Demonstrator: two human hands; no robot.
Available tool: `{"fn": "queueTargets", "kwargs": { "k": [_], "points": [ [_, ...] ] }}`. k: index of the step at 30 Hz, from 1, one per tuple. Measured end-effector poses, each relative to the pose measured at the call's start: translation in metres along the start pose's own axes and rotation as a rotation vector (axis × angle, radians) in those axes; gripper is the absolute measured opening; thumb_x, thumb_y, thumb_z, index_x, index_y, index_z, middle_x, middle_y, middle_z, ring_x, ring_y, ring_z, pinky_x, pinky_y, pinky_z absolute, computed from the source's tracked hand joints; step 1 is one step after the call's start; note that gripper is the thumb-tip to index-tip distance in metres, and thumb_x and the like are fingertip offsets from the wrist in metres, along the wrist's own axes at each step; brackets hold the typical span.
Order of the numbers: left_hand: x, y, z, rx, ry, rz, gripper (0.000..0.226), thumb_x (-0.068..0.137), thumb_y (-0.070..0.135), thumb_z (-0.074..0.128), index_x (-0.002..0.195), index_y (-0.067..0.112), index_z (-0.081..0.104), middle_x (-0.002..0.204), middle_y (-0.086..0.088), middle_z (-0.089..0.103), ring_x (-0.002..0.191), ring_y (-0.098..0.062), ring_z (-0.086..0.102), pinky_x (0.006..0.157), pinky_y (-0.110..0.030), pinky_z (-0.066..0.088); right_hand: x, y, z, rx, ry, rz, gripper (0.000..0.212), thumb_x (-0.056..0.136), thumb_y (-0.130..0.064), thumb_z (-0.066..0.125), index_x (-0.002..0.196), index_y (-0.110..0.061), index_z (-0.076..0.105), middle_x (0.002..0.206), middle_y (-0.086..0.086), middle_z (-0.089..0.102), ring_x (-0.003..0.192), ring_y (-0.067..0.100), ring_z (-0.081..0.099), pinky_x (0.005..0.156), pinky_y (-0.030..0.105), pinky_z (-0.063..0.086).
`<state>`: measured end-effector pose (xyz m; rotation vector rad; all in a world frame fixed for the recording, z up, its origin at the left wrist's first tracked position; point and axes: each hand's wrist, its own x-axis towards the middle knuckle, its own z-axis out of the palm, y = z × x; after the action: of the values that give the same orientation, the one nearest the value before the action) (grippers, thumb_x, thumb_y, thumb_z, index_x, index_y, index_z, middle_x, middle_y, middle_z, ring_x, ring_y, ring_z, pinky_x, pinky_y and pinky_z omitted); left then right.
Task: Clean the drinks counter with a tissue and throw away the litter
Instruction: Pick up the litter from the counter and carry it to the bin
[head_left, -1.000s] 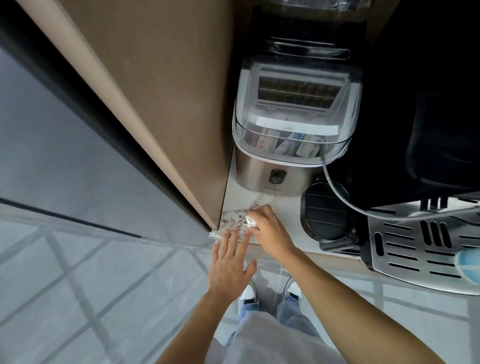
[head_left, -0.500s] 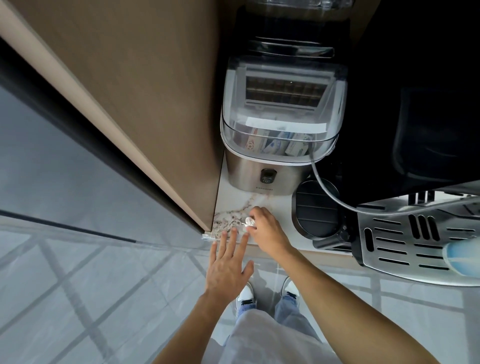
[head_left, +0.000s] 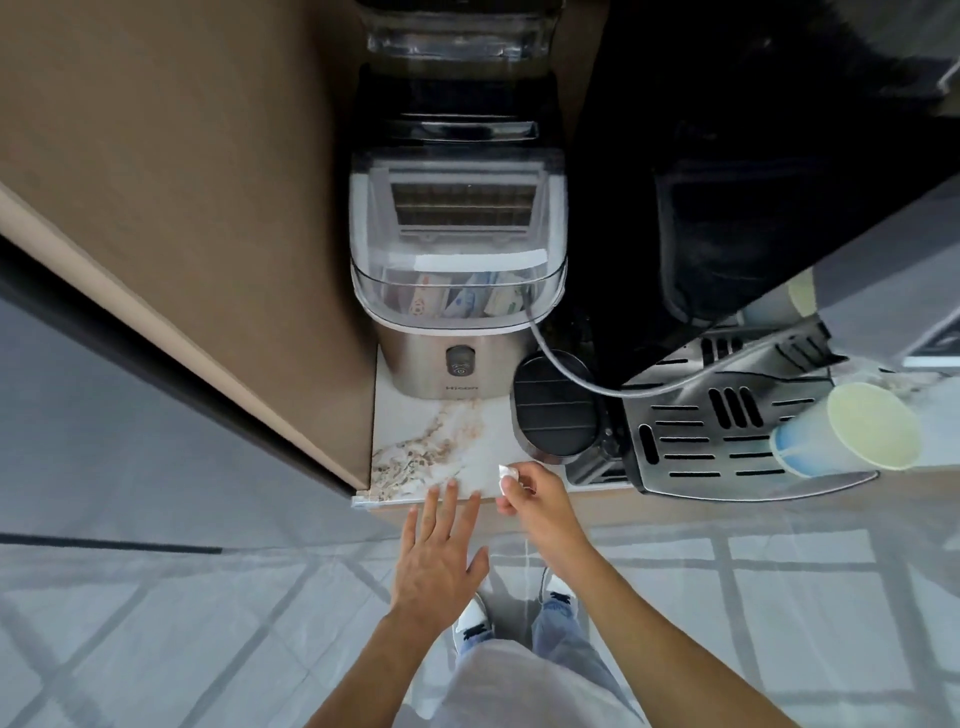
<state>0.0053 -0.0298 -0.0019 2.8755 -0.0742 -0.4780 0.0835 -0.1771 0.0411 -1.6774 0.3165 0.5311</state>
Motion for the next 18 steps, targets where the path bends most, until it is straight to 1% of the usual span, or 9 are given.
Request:
{"fn": "queueTargets", "kwargs": {
  "k": [2, 4, 7, 9, 10, 11, 13, 16, 18],
  "points": [
    [0.002, 0.008, 0.002, 0.009, -0.005, 0.045, 0.068, 0.09, 0.048, 0.043, 0.152, 0.021, 0.033, 0.162, -0.012, 0.024, 0.148, -0.036, 0.022, 0.115, -0.054, 0.023, -0.012, 0.001, -0.011, 0.15, 0.018, 0.004, 0.013, 0.098, -0.004, 0.057, 0.104, 0.005, 0.062, 0.086, 0.014, 0.066, 0.074, 0.019, 0.062, 0.083, 0.04, 0.057],
    [0.005, 0.017, 0.005, 0.028, -0.015, 0.092, 0.069, 0.091, 0.048, 0.042, 0.153, 0.021, 0.03, 0.164, -0.011, 0.018, 0.15, -0.035, 0.016, 0.117, -0.053, 0.019, -0.024, 0.0, -0.024, 0.251, 0.046, -0.002, 0.016, 0.098, -0.008, 0.058, 0.107, 0.005, 0.063, 0.092, 0.016, 0.071, 0.07, 0.015, 0.064, 0.076, 0.033, 0.058],
    [0.012, 0.036, 0.012, 0.052, -0.043, 0.178, 0.071, 0.093, 0.049, 0.034, 0.157, 0.025, 0.013, 0.166, -0.007, 0.0, 0.151, -0.032, -0.003, 0.119, -0.051, 0.004, -0.042, 0.001, -0.046, 0.344, 0.107, -0.01, 0.018, 0.097, -0.012, 0.06, 0.108, 0.001, 0.065, 0.098, 0.021, 0.074, 0.068, 0.012, 0.066, 0.07, 0.029, 0.058],
    [0.016, 0.05, 0.015, 0.089, -0.068, 0.236, 0.073, 0.095, 0.05, 0.029, 0.154, 0.027, -0.007, 0.165, -0.005, -0.011, 0.15, -0.031, -0.012, 0.119, -0.05, -0.003, -0.055, 0.005, -0.064, 0.393, 0.157, -0.023, 0.014, 0.097, -0.013, 0.06, 0.103, -0.003, 0.067, 0.099, 0.024, 0.074, 0.07, 0.016, 0.064, 0.072, 0.034, 0.056],
    [0.018, 0.057, 0.016, 0.101, -0.076, 0.257, 0.072, 0.095, 0.051, 0.027, 0.151, 0.027, -0.013, 0.165, -0.004, -0.015, 0.15, -0.031, -0.015, 0.119, -0.049, -0.006, -0.062, 0.007, -0.074, 0.413, 0.183, -0.025, 0.012, 0.097, -0.013, 0.06, 0.099, -0.004, 0.067, 0.097, 0.025, 0.072, 0.071, 0.02, 0.063, 0.074, 0.037, 0.055],
    [0.02, 0.064, 0.017, 0.106, -0.08, 0.275, 0.072, 0.096, 0.051, 0.027, 0.151, 0.027, -0.014, 0.164, -0.004, -0.016, 0.15, -0.031, -0.015, 0.119, -0.049, -0.007, -0.068, 0.011, -0.083, 0.433, 0.211, -0.023, 0.011, 0.098, -0.013, 0.06, 0.096, -0.005, 0.068, 0.094, 0.024, 0.071, 0.072, 0.023, 0.061, 0.074, 0.038, 0.053],
    [0.023, 0.075, 0.016, 0.11, -0.083, 0.297, 0.071, 0.097, 0.05, 0.028, 0.154, 0.027, -0.007, 0.164, -0.004, -0.016, 0.151, -0.032, -0.015, 0.119, -0.049, -0.007, -0.08, 0.019, -0.102, 0.484, 0.273, -0.01, 0.013, 0.098, -0.014, 0.059, 0.095, -0.005, 0.069, 0.092, 0.019, 0.069, 0.07, 0.024, 0.058, 0.07, 0.036, 0.051],
    [0.027, 0.089, 0.016, 0.128, -0.092, 0.323, 0.07, 0.098, 0.051, 0.029, 0.157, 0.027, 0.0, 0.165, -0.004, -0.015, 0.15, -0.031, -0.015, 0.119, -0.049, -0.007, -0.095, 0.032, -0.128, 0.542, 0.36, 0.02, 0.014, 0.098, -0.015, 0.06, 0.1, -0.004, 0.068, 0.091, 0.016, 0.073, 0.066, 0.02, 0.059, 0.068, 0.032, 0.052],
    [0.029, 0.098, 0.015, 0.138, -0.113, 0.339, 0.069, 0.097, 0.05, 0.03, 0.157, 0.027, 0.006, 0.166, -0.006, -0.009, 0.151, -0.032, -0.011, 0.119, -0.049, -0.007, -0.103, 0.041, -0.144, 0.558, 0.395, 0.032, 0.014, 0.098, -0.016, 0.059, 0.1, -0.005, 0.067, 0.09, 0.014, 0.075, 0.065, 0.02, 0.059, 0.066, 0.03, 0.053]
  ]
}}
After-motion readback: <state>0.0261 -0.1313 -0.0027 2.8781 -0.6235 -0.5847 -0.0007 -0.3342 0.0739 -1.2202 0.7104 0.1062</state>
